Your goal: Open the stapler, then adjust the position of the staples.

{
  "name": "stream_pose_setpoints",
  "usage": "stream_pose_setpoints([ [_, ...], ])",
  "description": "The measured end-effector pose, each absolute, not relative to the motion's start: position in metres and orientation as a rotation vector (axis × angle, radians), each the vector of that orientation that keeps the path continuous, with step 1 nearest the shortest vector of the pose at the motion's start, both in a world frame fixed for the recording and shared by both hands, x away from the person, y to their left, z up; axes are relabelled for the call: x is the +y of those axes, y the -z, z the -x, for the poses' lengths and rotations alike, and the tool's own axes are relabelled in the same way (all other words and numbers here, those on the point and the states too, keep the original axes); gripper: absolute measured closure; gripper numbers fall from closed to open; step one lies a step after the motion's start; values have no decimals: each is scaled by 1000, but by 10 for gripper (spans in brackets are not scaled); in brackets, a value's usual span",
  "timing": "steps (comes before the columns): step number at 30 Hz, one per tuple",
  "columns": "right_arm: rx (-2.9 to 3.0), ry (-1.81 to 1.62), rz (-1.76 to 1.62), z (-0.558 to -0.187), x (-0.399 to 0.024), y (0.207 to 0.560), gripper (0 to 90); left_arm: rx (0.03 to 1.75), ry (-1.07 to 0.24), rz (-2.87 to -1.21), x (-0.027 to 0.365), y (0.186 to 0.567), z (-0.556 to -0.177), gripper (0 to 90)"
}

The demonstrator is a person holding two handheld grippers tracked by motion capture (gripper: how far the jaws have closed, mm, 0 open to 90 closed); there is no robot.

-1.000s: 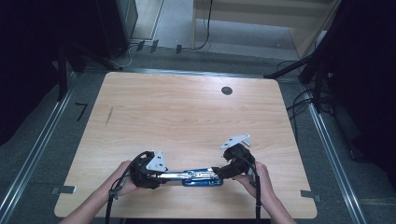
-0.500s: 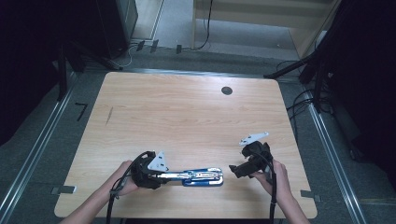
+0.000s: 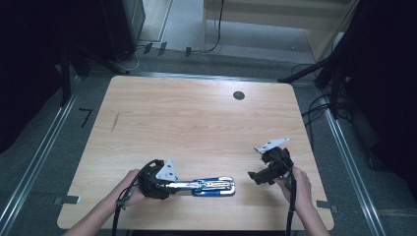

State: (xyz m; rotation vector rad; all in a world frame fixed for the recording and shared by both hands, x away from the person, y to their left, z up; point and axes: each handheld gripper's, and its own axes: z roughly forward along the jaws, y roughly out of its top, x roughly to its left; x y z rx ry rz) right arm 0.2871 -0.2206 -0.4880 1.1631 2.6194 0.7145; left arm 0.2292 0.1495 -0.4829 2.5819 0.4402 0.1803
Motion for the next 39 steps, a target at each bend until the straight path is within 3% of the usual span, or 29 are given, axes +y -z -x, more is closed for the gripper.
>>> stream_pose_setpoints([
  [13,2640,-727,-1277,-298,-237,476,6,441,-175,-2584,148,483,-230,612],
  [20,2626,-759,-1277,-310,-247,480,132,444,-182,-2582,148,484,-229,611],
  [29,2607,-807,-1306,-328,-249,487,216,443,-188,-2580,148,484,-228,611],
  [39,2569,-796,-1287,-344,-244,497,444,449,-186,-2574,148,484,-228,611],
])
